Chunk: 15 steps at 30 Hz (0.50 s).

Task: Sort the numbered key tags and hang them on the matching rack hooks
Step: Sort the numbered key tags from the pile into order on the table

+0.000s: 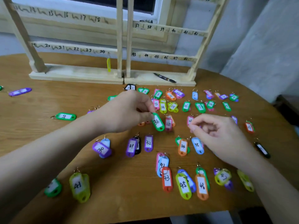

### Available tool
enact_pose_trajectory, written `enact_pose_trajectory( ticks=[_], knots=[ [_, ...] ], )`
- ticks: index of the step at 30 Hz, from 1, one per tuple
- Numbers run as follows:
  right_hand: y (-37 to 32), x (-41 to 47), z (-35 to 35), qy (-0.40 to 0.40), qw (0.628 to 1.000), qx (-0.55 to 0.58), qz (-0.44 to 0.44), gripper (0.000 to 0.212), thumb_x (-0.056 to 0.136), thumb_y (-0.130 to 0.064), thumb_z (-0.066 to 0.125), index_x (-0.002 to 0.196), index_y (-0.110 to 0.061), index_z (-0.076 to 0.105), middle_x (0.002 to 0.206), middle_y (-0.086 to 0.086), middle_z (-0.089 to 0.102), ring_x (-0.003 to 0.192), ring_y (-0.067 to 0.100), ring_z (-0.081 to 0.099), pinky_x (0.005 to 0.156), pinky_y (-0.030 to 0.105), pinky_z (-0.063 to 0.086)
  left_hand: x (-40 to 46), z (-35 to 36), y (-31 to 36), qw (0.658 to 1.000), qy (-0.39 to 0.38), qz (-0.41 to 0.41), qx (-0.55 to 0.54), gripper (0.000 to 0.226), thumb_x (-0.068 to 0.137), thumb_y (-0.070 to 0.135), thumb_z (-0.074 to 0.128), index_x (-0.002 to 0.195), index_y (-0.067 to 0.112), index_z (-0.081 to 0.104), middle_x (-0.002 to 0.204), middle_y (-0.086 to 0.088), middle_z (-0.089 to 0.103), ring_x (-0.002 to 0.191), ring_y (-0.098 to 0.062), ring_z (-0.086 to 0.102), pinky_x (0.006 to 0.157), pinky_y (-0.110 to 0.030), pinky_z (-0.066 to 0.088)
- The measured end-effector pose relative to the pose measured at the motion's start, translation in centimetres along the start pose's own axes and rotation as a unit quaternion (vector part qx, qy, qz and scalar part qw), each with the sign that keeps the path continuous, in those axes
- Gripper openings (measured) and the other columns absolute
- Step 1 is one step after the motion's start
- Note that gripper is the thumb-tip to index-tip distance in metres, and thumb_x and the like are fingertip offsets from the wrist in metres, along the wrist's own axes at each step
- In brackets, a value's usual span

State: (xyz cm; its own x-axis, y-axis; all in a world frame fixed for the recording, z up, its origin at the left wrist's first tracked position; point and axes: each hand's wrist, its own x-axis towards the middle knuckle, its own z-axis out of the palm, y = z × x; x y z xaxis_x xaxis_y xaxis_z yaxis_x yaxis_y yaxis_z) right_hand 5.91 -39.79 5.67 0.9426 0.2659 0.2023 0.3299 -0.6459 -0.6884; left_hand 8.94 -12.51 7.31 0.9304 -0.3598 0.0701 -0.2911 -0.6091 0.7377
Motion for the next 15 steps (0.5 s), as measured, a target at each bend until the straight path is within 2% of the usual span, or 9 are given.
enact_pose_trajectory(
  ticks=[2, 5, 10, 15],
  knots=[
    [0.8, -0.7, -1.1, 0.018, 1.0, 0.002, 0.007, 0.012, 0.092, -0.025, 0.068, 0.083, -0.033, 0.07, 0.059, 0.021, 0.055, 0.058, 0.039, 0.052, 0.061, 0.046, 0.047, 1.1, 0.9, 1.0, 1.0, -0.011, 0.01, -0.002, 0.005, 0.09, 0.018, 0.075, 0.09, 0.02, 0.07, 0.083, 0.007, 0.076, 0.077, -0.003, 0.07, 0.072, -0.021, 0.053],
    [1.9, -1.6, -2.8, 0.038, 0.999, -0.004, 0.021, 0.011, 0.092, -0.026, 0.068, 0.083, -0.033, 0.07, 0.062, 0.023, 0.055, 0.058, 0.04, 0.053, 0.061, 0.051, 0.049, 2.4, 2.5, 2.4, 0.999, -0.031, 0.033, 0.006, 0.006, 0.09, 0.024, 0.075, 0.089, 0.02, 0.069, 0.084, 0.008, 0.075, 0.076, 0.001, 0.067, 0.072, -0.02, 0.051],
    [3.6, -3.1, -4.7, 0.066, 0.997, -0.011, 0.043, 0.011, 0.092, -0.026, 0.067, 0.083, -0.031, 0.071, 0.062, 0.024, 0.054, 0.058, 0.041, 0.052, 0.057, 0.049, 0.044, 4.6, 5.4, 4.6, 0.996, -0.057, 0.06, 0.035, 0.009, 0.091, 0.029, 0.073, 0.085, 0.026, 0.068, 0.078, 0.011, 0.068, 0.072, -0.001, 0.061, 0.064, -0.016, 0.042],
    [4.8, -4.5, -6.0, 0.073, 0.995, -0.009, 0.064, 0.014, 0.092, -0.024, 0.067, 0.08, -0.029, 0.071, 0.062, 0.021, 0.056, 0.061, 0.041, 0.055, 0.059, 0.052, 0.048, 6.7, 8.1, 6.3, 0.993, -0.076, 0.076, 0.05, 0.006, 0.092, 0.024, 0.071, 0.089, 0.018, 0.071, 0.081, 0.01, 0.067, 0.075, 0.0, 0.059, 0.066, -0.016, 0.043]
  ],
)
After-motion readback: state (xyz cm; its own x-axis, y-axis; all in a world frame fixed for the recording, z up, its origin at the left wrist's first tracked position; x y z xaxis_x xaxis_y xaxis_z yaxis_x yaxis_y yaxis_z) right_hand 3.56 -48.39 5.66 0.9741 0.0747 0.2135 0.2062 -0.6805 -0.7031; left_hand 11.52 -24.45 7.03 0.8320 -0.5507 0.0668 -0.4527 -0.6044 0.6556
